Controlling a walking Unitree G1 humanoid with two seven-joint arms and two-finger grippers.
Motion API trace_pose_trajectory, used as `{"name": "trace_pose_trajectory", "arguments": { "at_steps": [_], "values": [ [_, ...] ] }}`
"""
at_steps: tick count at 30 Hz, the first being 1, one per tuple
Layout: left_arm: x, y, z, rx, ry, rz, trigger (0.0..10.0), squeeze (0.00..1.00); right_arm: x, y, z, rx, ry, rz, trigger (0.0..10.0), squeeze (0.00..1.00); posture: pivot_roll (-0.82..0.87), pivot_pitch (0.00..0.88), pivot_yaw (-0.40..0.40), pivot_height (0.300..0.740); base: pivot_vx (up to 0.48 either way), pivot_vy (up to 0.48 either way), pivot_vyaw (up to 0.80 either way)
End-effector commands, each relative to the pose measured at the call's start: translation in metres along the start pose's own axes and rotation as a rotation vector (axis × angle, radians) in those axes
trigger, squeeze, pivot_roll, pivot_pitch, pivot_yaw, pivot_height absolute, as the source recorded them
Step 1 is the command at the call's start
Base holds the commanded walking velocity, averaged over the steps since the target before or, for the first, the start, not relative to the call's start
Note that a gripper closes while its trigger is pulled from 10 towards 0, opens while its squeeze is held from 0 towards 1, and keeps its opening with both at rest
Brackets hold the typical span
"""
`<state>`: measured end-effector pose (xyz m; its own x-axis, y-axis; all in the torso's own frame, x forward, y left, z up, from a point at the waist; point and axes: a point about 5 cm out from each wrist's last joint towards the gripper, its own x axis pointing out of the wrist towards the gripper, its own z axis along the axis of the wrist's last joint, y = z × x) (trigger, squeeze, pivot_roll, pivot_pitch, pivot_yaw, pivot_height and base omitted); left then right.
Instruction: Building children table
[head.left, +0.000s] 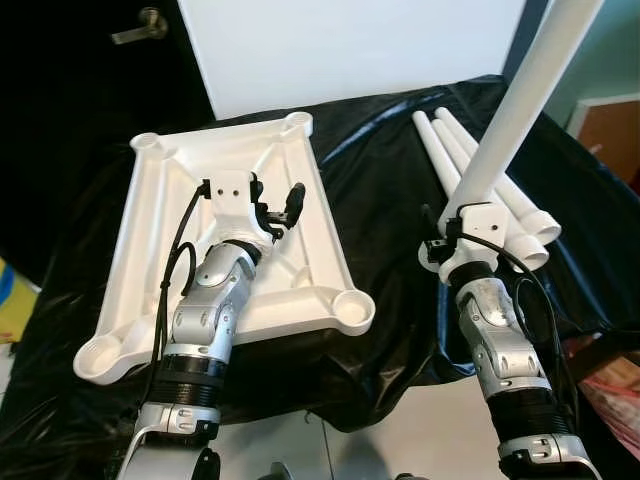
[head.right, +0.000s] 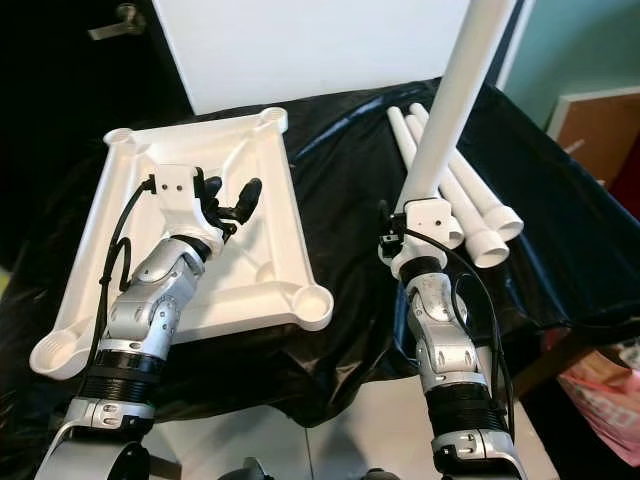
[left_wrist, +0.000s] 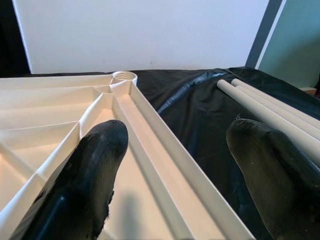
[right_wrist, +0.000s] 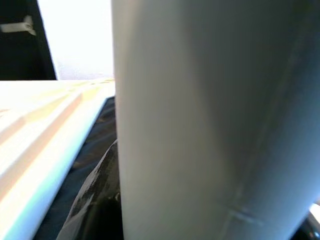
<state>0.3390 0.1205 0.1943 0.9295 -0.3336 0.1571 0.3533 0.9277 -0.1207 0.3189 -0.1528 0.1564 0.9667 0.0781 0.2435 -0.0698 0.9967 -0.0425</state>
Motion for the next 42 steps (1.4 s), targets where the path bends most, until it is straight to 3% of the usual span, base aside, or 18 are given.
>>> {"name": "trace_pose_trajectory", "arguments": {
  "at_steps": [1,23,42],
  "values": [
    [-0.0001,0.0007,-0.0048,-0.013,0.026,0.004,10.0,0.00,0.0003,0.0006,0.0043,-0.004,-0.026,0.008,10.0,0.00,-0.11,0.003,0.042,0.740,0.000,0.000,0.00],
    [0.0003,-0.0016,-0.0055,-0.025,0.038,0.000,10.0,0.00,0.0001,0.0022,0.0031,-0.003,-0.023,0.014,10.0,0.00,-0.11,0.000,0.039,0.740,0.000,0.266,0.00],
    [0.0019,-0.0068,-0.0011,0.036,0.014,-0.033,10.0,0.00,0.0003,0.0050,0.0019,-0.009,-0.021,0.039,10.0,0.00,-0.12,0.000,0.038,0.740,0.000,0.000,0.00]
  ]
}}
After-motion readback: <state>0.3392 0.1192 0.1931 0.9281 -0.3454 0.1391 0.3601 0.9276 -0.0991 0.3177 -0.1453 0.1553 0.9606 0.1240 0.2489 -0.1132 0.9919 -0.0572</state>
